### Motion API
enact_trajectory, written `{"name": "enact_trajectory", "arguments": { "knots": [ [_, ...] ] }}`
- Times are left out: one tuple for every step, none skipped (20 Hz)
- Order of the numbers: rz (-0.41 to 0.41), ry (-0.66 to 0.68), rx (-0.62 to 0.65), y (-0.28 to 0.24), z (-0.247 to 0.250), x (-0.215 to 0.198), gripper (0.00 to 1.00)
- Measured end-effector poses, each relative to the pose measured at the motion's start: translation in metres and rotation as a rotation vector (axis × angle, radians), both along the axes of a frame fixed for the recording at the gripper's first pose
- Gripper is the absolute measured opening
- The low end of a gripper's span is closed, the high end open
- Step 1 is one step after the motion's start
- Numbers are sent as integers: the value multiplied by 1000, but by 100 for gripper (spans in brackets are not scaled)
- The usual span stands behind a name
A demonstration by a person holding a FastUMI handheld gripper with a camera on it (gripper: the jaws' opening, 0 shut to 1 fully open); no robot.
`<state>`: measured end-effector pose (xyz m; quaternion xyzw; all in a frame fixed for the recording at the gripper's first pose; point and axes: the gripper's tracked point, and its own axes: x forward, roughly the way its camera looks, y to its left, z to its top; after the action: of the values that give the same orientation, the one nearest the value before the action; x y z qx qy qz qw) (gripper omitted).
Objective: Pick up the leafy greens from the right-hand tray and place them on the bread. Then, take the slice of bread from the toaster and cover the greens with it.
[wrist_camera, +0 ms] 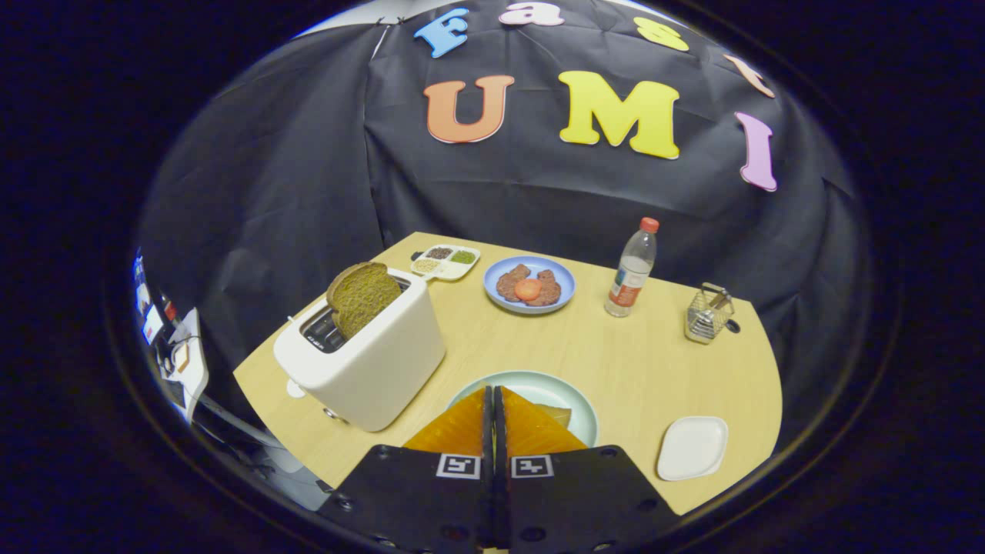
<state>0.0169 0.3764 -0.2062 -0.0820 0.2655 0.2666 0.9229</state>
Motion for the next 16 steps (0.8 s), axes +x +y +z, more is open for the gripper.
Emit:
{"name": "enact_trajectory", "arguments": {
  "knots": [
    [1, 22, 4, 8, -8, 4, 0],
    [-2, 45, -4, 14, -20, 9, 0],
    [-9, 53, -22, 16, -31, 18, 0],
    [-22, 56, -46, 15, -41, 30, 0],
    [-31, 64, -61, 15, -51, 40, 0],
    [-42, 69, -76, 15, -57, 49, 0],
    [-50, 78, -82, 13, -63, 58, 0],
    [-57, 87, -85, 13, -67, 65, 0],
    [-65, 91, -93, 11, -70, 71, 0],
    [-70, 92, -99, 10, -73, 78, 0],
    [-76, 92, -104, 9, -76, 83, 0],
    [-78, 93, -106, 8, -78, 87, 0],
    [-86, 91, -113, 7, -80, 93, 0],
    [-96, 88, -116, 5, -82, 98, 0],
    [-115, 83, -116, 2, -83, 103, 0],
    [-116, 95, -108, 4, -86, 105, 0]
  ]
}}
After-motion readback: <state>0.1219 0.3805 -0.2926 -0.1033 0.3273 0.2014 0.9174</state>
